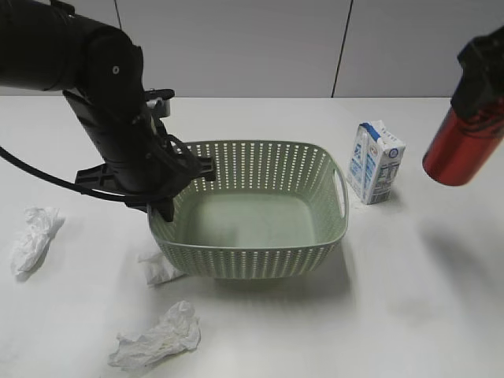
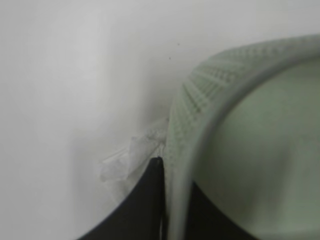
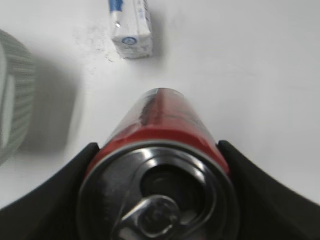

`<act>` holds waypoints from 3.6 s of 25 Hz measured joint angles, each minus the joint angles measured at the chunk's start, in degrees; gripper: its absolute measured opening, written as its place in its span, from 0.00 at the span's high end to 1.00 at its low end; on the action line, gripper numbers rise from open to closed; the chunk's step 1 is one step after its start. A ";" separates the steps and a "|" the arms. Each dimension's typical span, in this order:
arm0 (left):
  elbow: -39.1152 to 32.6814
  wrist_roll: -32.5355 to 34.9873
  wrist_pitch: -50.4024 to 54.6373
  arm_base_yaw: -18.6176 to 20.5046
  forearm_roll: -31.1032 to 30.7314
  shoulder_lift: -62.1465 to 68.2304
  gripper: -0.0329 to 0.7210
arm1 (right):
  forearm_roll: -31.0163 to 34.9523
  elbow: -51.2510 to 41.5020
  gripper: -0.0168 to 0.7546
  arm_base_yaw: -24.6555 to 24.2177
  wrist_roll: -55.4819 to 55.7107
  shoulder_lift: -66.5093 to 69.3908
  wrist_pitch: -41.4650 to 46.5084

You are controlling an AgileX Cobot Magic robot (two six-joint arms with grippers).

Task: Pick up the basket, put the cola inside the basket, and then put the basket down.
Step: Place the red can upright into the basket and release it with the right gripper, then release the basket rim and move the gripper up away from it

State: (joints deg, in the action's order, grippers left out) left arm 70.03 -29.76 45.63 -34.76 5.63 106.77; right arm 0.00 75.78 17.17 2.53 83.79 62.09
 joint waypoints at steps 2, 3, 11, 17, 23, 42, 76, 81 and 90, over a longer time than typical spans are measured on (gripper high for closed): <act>0.00 0.00 -0.12 0.00 0.05 0.18 0.96 | 0.00 4.06 0.33 3.91 -0.02 -0.14 1.79; 0.00 0.00 -0.12 0.00 0.11 0.30 0.96 | 0.00 5.47 0.33 6.30 -0.02 -0.14 1.84; 0.00 0.00 -0.12 0.00 0.36 0.66 0.96 | 0.63 10.13 0.33 19.61 1.44 3.72 -1.19; 0.00 0.00 -0.02 0.00 0.36 0.65 0.96 | 6.22 10.13 0.33 21.60 1.99 13.23 -3.50; 0.00 0.00 -0.02 0.00 0.36 0.65 0.96 | 8.17 10.13 0.33 21.66 1.48 20.24 -7.75; 0.00 0.00 0.63 0.00 0.11 0.67 0.96 | 8.66 14.91 0.15 21.66 -1.98 25.02 -3.34; 3.29 0.45 0.26 4.66 -1.43 0.67 0.96 | 0.95 -9.79 0.28 -8.57 -3.54 -9.30 1.46; 3.79 4.84 -0.30 8.84 1.14 1.42 0.96 | 1.35 -21.84 0.28 -8.57 -3.62 -23.16 -2.01; 9.79 10.91 1.04 10.48 4.33 8.25 0.96 | 1.40 -42.93 0.28 -8.57 -3.62 -48.29 -5.12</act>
State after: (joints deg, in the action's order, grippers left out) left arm 79.81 -18.85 46.67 -24.28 9.96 115.03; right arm 1.40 32.85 8.59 -1.09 35.50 56.97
